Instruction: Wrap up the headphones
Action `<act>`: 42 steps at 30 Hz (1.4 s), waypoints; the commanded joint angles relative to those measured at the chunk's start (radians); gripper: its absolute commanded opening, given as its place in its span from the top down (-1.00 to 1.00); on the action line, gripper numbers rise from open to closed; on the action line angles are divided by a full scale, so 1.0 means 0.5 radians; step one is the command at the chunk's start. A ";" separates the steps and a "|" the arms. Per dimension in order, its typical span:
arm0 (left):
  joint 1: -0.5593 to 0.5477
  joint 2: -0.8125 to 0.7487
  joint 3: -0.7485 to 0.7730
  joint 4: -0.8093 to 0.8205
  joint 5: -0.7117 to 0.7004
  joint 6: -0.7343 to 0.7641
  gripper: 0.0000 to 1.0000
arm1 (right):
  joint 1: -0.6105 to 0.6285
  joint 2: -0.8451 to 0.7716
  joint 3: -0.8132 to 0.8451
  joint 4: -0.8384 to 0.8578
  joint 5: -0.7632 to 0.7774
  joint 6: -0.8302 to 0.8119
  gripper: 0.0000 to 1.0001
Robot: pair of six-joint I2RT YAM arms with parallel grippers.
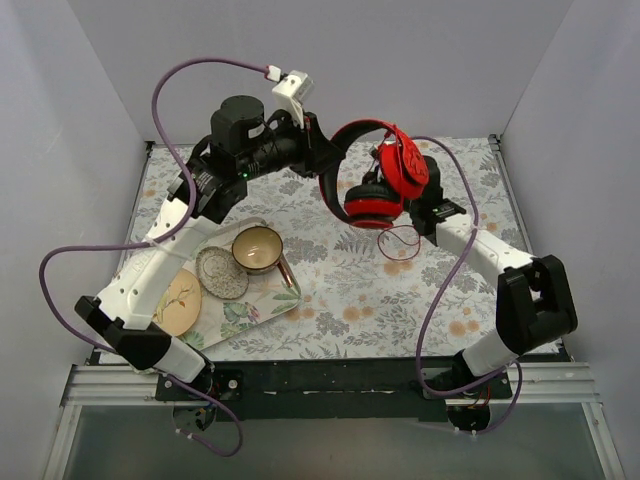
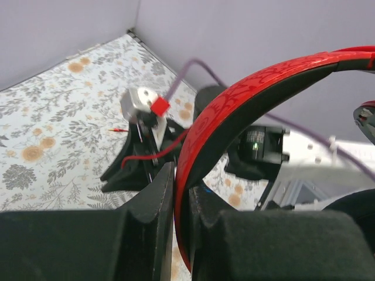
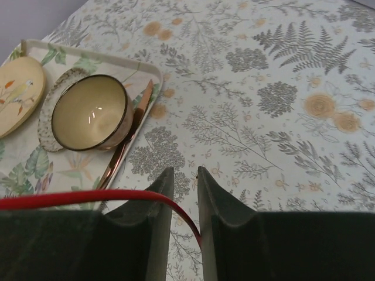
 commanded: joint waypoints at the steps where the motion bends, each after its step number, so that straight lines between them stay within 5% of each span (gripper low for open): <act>1: 0.079 -0.016 0.212 0.056 -0.106 -0.240 1.00 | 0.085 0.062 -0.158 0.753 -0.103 0.233 0.32; 5: 0.094 -0.001 0.316 0.038 -0.287 -0.166 1.00 | 0.110 0.173 -0.259 0.928 -0.085 0.319 0.18; 12: 0.146 -0.004 0.463 0.007 -0.594 -0.123 1.00 | 0.110 0.259 -0.449 0.999 -0.005 0.301 0.21; 20: 0.275 0.039 0.540 0.010 -0.797 -0.233 1.00 | 0.226 0.406 -0.573 1.094 -0.091 0.344 0.91; 35: 0.800 0.260 0.283 0.375 -1.033 -0.362 1.00 | 0.992 0.471 -0.064 -0.193 0.541 -0.076 0.97; 42: 0.849 0.340 -0.054 0.820 -1.410 0.045 1.00 | 1.364 0.492 0.310 -0.834 0.872 -0.291 0.97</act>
